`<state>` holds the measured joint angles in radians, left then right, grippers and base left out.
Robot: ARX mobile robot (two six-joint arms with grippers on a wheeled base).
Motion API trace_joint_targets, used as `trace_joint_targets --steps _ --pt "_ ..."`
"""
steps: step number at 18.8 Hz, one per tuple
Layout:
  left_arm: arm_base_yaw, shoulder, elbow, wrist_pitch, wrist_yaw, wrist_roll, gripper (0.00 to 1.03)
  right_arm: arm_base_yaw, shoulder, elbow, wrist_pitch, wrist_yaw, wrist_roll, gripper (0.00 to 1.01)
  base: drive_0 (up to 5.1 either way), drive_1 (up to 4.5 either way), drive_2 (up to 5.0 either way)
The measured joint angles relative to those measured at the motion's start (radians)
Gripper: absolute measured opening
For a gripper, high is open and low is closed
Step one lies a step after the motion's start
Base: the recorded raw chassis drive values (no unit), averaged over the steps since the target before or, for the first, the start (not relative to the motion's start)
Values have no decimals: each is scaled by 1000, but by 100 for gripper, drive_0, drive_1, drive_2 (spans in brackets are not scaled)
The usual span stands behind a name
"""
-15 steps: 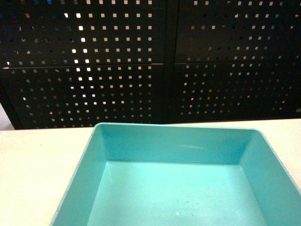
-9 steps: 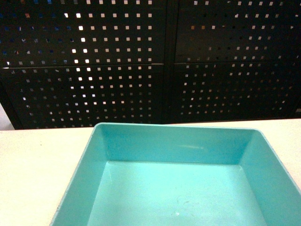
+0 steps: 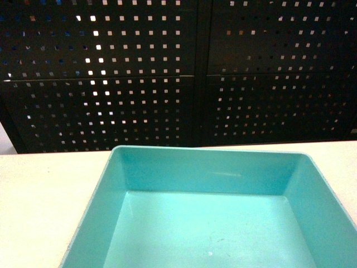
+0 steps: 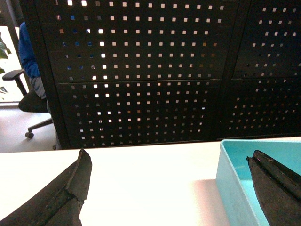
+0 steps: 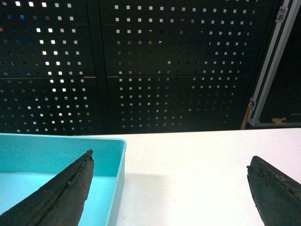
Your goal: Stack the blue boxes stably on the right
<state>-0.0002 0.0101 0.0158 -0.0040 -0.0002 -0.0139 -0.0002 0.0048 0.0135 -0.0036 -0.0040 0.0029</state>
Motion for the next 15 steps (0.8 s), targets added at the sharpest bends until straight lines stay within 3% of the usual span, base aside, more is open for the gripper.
trace_joint_targets --steps 2,3,4,5,6,7,8,10,15 --pt "0 0 0 0 0 0 98 0 0 0 0 0 0 98 0 0 0" --pt "8 39 10 5 37 -15 98 32 31 2 50 33 6 98 0 0 0" --pt "19 238 83 -24 143 -71 98 128 180 29 141 69 55 98 0 0 0" --pt "-11 477 184 52 222 -119 98 177 418 91 254 5 106 98 0 0 0" --pt "-19 698 315 57 307 -132 98 153 652 182 317 -61 153 98 0 0 0" --pt "-12 881 436 28 350 -114 98 125 923 337 253 -128 201 98 0 0 0" --pt "7 1052 555 -63 408 -96 98 122 1138 454 245 -158 228 98 0 0 0" --pt "26 1341 693 -158 490 -52 98 99 1414 591 266 -159 274 98 0 0 0" --pt "33 1394 692 -163 496 -33 98 92 1419 589 264 -158 297 98 0 0 0"
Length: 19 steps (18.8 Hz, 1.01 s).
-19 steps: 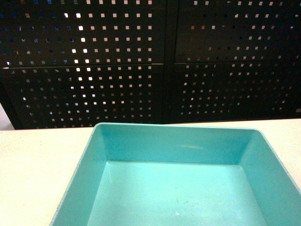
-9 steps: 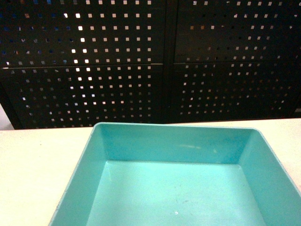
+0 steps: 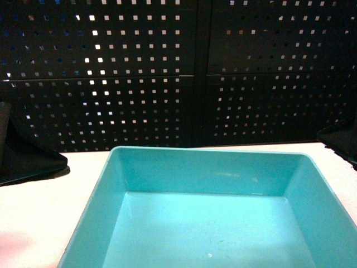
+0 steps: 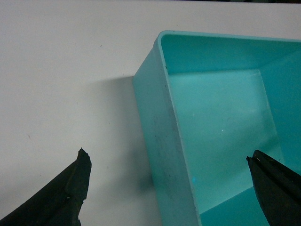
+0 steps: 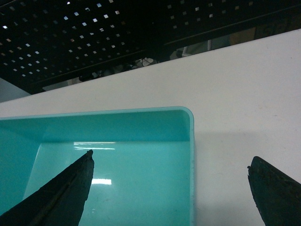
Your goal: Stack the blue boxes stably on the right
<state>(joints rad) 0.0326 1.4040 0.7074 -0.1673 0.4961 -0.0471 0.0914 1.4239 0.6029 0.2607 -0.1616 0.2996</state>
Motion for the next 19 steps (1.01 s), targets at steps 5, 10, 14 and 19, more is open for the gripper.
trace_joint_targets --steps 5,10,14,19 --pt "1 2 0 -3 0 3 98 -55 244 246 -420 -283 21 98 0 0 0" --pt "1 3 0 -1 -1 3 98 -44 277 341 -407 -70 -149 98 0 0 0" --pt "1 3 0 -2 -1 3 98 47 438 322 -355 44 -329 98 0 0 0" --pt "2 3 0 -2 -1 3 98 47 451 323 -360 79 -346 98 0 0 0"
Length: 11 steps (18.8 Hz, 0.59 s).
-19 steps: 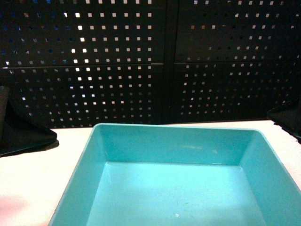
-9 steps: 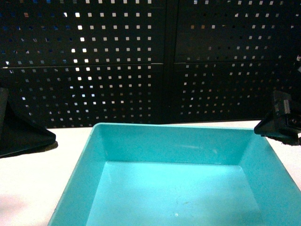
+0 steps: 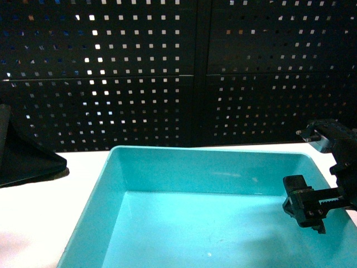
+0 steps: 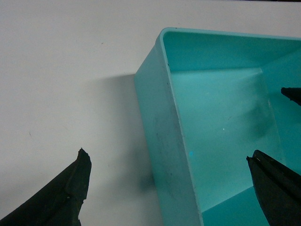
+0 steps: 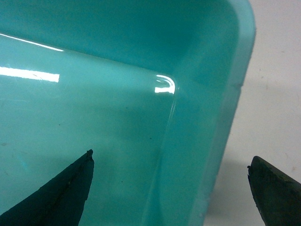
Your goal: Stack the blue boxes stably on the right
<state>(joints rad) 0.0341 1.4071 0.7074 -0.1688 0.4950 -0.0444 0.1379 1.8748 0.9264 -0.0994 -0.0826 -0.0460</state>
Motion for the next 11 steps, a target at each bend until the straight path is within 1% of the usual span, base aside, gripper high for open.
trace_joint_targets --steps 7,8,10,11 --pt "0 0 0 0 0 0 98 7 5 -13 -13 -8 0 98 0 0 0" --pt "0 0 0 0 0 0 98 7 5 -13 -17 -8 3 97 0 0 0" --pt "0 0 0 0 0 0 98 7 8 -13 -25 1 5 83 0 0 0" --pt "0 0 0 0 0 0 98 7 8 -11 -43 3 9 72 0 0 0"
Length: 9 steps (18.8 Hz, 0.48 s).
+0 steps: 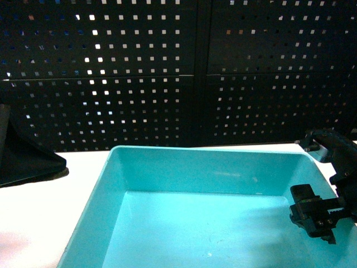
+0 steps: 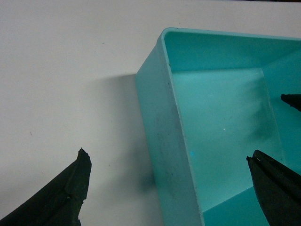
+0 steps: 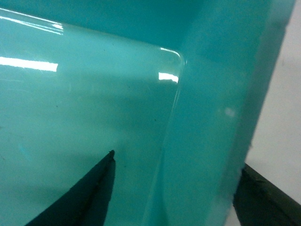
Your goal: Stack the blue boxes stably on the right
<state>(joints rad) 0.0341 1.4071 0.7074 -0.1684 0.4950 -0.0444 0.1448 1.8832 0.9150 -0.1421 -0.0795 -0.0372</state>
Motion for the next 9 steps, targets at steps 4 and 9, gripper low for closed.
trace_joint_targets --steps 4,9 --pt "0 0 0 0 0 0 98 1 -6 6 -64 32 15 38 0 0 0" --pt "0 0 0 0 0 0 98 6 -6 11 -103 41 82 1 0 0 0"
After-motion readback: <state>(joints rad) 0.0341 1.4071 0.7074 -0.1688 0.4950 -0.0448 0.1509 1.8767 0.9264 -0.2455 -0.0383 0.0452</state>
